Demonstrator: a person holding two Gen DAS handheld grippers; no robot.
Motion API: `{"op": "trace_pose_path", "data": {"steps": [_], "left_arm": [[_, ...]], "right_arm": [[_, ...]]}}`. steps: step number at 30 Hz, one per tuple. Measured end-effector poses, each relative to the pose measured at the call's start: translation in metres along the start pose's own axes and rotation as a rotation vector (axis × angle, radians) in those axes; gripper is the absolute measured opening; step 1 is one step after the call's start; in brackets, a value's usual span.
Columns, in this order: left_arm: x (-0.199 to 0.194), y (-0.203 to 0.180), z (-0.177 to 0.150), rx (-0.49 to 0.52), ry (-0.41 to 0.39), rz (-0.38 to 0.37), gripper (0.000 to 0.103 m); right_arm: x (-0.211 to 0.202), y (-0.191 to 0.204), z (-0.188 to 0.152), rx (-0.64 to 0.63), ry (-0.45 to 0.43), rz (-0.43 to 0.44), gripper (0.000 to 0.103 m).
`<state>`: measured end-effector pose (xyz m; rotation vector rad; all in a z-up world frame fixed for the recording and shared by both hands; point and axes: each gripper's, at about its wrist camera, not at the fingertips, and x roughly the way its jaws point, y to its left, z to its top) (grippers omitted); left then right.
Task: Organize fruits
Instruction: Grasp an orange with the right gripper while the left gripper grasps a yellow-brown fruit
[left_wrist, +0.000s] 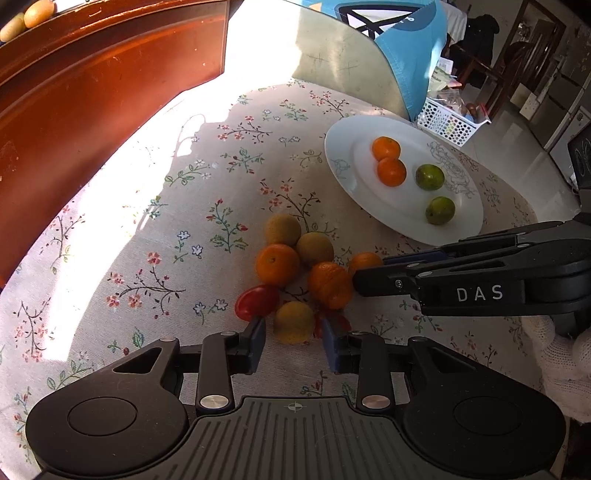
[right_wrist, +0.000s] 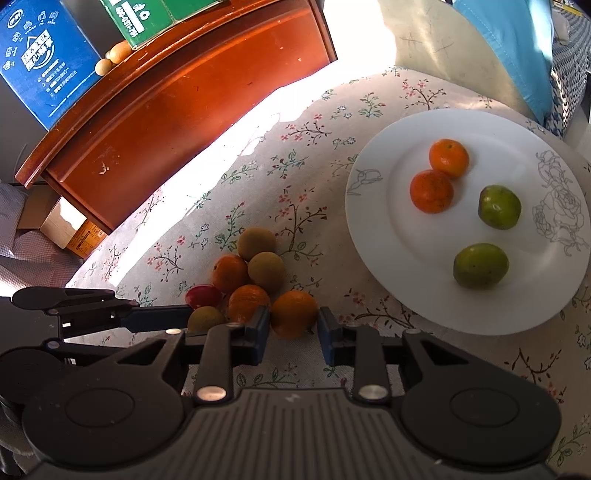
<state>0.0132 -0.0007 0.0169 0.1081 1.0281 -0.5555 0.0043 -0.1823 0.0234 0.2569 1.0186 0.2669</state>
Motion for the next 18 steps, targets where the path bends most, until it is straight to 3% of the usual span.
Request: {"op": "trace_pose_path", "data": {"steps": [14, 18], "left_arm": [[0.005, -0.0016, -0.0004, 0.012, 0.018, -0.007, 0.031], [0.006, -0.0042, 0.0003, 0.016, 0.007, -0.009, 0.023]], "right_arm": [[-0.0017, -0.0038, 0.0011, 0.029, -0.009, -0.015, 0.03], [-0.0016, -0.0028, 0.0005, 0.021, -0.013, -0.017, 0.028]]}}
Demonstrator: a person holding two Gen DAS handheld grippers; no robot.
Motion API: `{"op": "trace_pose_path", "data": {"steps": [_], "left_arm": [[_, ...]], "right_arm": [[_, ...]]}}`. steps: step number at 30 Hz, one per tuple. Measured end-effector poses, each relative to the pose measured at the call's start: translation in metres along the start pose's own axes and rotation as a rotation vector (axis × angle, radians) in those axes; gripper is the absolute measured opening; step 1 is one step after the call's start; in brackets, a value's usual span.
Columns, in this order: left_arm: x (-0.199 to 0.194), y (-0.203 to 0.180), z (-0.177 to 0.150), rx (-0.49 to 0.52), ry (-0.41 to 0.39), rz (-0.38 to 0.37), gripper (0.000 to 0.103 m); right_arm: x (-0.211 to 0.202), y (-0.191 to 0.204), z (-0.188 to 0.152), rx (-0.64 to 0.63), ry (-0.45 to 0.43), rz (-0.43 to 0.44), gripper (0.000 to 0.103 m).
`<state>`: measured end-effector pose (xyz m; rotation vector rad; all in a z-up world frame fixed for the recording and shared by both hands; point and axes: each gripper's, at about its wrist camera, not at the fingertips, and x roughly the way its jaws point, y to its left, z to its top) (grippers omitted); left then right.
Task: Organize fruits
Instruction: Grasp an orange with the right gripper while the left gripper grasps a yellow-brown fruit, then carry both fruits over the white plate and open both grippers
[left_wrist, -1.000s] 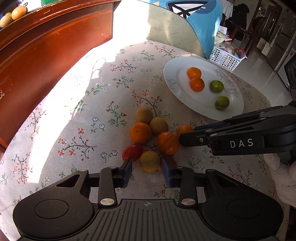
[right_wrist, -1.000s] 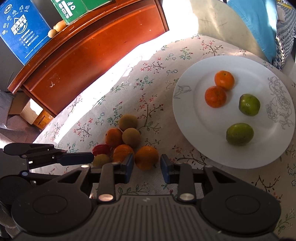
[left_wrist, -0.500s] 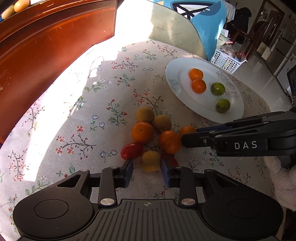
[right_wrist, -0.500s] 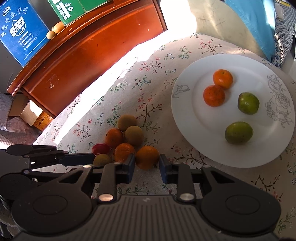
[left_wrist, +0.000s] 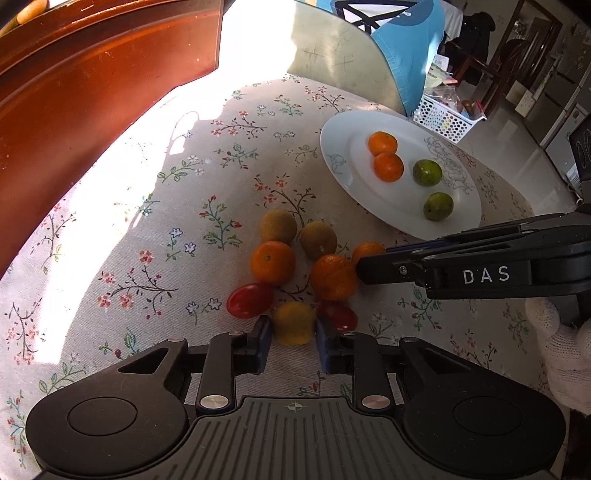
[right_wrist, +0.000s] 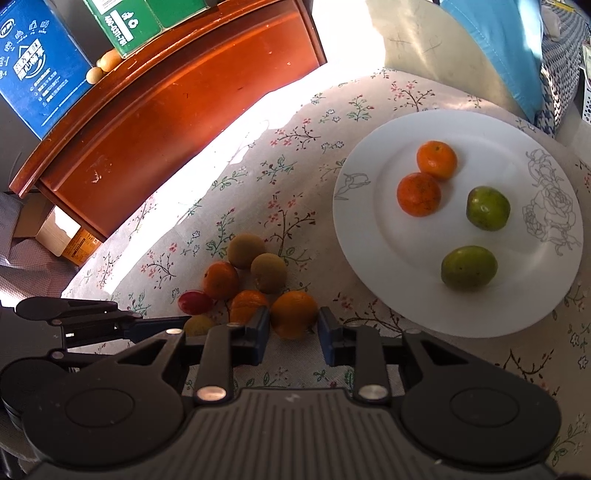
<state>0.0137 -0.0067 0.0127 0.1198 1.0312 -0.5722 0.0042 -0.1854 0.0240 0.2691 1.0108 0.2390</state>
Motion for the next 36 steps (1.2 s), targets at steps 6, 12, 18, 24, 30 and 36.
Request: {"op": "trace_pose_path", "data": {"steps": [6, 12, 18, 24, 30, 36], "left_arm": [[-0.005, -0.004, 0.001, 0.016, -0.021, 0.021, 0.023], [-0.017, -0.005, 0.009, 0.011, -0.059, 0.045, 0.023], [-0.028, -0.012, 0.026, 0.009, -0.119, 0.045, 0.023], [-0.03, -0.023, 0.044, 0.008, -0.158, 0.029, 0.023], [-0.029, -0.035, 0.06, 0.007, -0.182, 0.005, 0.023], [-0.013, -0.053, 0.069, 0.026, -0.173, -0.026, 0.023]], "right_arm": [[-0.001, 0.001, 0.0, -0.006, 0.001, 0.011, 0.028], [-0.01, 0.001, 0.003, -0.01, -0.032, 0.011, 0.028], [-0.026, -0.005, 0.011, 0.001, -0.094, 0.007, 0.028], [-0.046, -0.024, 0.023, 0.051, -0.158, -0.031, 0.028], [-0.069, -0.046, 0.036, 0.106, -0.235, -0.06, 0.028], [-0.078, -0.07, 0.048, 0.166, -0.269, -0.111, 0.028]]}}
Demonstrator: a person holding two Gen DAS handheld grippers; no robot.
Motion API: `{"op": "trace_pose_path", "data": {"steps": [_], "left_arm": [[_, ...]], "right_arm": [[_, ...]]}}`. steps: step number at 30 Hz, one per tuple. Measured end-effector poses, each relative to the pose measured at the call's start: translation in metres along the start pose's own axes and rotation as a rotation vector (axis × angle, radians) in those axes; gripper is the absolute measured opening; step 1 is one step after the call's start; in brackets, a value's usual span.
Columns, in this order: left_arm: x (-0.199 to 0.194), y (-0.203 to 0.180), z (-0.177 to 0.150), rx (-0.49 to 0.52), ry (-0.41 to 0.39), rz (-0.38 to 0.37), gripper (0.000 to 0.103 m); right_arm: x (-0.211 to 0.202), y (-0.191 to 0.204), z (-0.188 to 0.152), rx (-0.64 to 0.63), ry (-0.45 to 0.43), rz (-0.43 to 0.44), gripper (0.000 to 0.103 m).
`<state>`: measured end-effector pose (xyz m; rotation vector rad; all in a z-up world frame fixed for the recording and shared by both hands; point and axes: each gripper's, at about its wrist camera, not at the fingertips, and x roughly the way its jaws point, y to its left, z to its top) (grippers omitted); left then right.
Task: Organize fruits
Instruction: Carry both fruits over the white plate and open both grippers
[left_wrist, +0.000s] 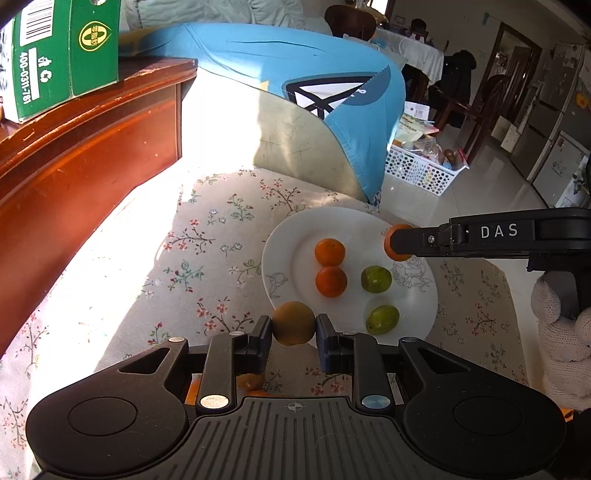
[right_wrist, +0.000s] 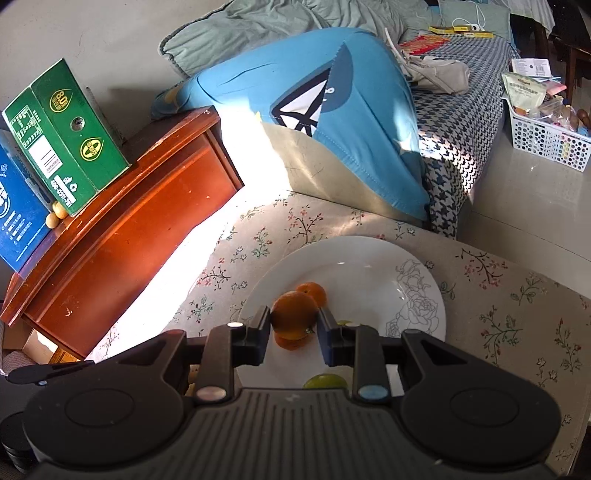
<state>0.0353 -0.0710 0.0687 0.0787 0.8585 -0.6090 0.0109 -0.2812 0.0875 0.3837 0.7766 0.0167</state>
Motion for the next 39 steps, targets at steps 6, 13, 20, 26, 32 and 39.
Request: {"op": "trace_pose_path", "data": {"steps": [6, 13, 20, 26, 32, 39], "left_arm": [[0.02, -0.014, 0.005, 0.006, 0.019, -0.019, 0.023], [0.042, -0.027, 0.008, 0.014, 0.046, -0.033, 0.023], [0.055, -0.034, 0.01, 0.005, 0.06, -0.044, 0.023], [0.057, -0.037, 0.011, -0.007, 0.059, -0.048, 0.028], [0.044, -0.032, 0.017, -0.035, 0.025, -0.027, 0.055], [0.031, -0.018, 0.022, -0.045, 0.023, 0.038, 0.069]], "right_arm": [[0.012, -0.02, 0.003, 0.042, 0.025, -0.054, 0.028], [0.023, -0.038, -0.001, 0.097, 0.059, -0.108, 0.028], [0.03, -0.047, -0.004, 0.133, 0.084, -0.13, 0.028], [0.027, -0.046, -0.004, 0.148, 0.073, -0.133, 0.031], [0.023, -0.04, -0.001, 0.133, 0.056, -0.118, 0.031], [0.021, -0.03, -0.003, 0.099, 0.06, -0.09, 0.033]]}}
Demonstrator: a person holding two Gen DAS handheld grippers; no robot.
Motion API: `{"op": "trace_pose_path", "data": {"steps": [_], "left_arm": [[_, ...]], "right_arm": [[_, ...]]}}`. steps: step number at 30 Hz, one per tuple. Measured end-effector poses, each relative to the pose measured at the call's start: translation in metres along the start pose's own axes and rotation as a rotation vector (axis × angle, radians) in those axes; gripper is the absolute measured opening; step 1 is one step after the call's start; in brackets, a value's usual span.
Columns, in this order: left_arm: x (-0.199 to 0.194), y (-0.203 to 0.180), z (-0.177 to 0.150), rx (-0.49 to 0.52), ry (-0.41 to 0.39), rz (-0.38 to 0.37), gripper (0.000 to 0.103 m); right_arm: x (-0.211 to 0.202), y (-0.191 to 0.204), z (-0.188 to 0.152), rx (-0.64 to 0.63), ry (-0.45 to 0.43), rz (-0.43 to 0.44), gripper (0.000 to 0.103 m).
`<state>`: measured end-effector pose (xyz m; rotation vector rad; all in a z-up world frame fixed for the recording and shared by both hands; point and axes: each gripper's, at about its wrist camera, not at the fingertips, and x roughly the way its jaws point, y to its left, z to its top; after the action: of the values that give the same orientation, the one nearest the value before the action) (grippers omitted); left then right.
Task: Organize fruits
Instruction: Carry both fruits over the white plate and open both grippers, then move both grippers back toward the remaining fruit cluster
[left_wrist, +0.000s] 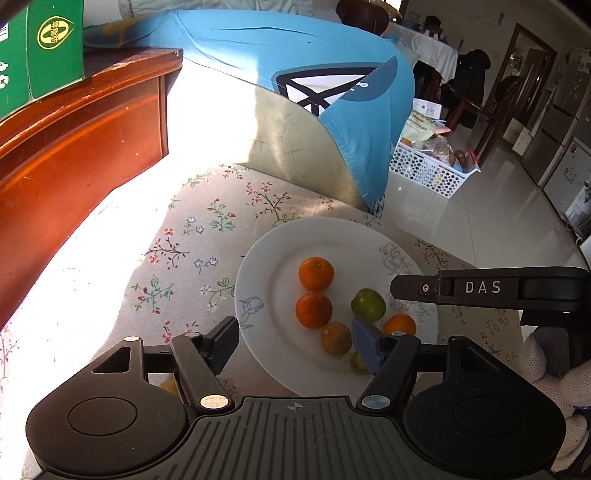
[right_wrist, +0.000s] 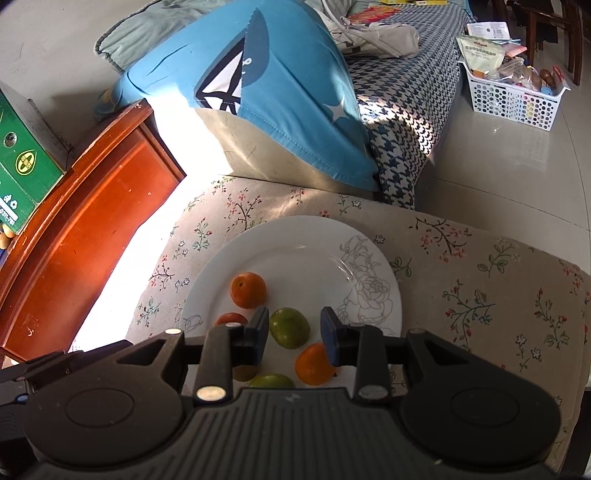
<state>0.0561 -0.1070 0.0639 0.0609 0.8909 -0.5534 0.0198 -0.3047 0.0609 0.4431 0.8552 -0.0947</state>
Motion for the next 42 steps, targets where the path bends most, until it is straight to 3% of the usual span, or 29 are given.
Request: {"op": "trace_pose_path", "data": {"steps": [4, 7, 23, 42], "left_arm": [[-0.008, 0.011, -0.001, -0.016, 0.009, 0.026, 0.074], [-0.014, 0.019, -0.002, -0.024, 0.016, 0.036, 0.074], [-0.037, 0.055, -0.013, -0.048, 0.041, 0.101, 0.075], [-0.048, 0.087, -0.047, -0.027, 0.092, 0.15, 0.075]], "right_arm": [[-0.002, 0.006, -0.002, -0.02, 0.003, 0.018, 0.034], [-0.003, 0.012, -0.004, -0.044, 0.003, 0.031, 0.038], [-0.003, 0.049, -0.031, -0.163, 0.057, 0.105, 0.038], [0.014, 0.093, -0.073, -0.282, 0.197, 0.211, 0.038]]}}
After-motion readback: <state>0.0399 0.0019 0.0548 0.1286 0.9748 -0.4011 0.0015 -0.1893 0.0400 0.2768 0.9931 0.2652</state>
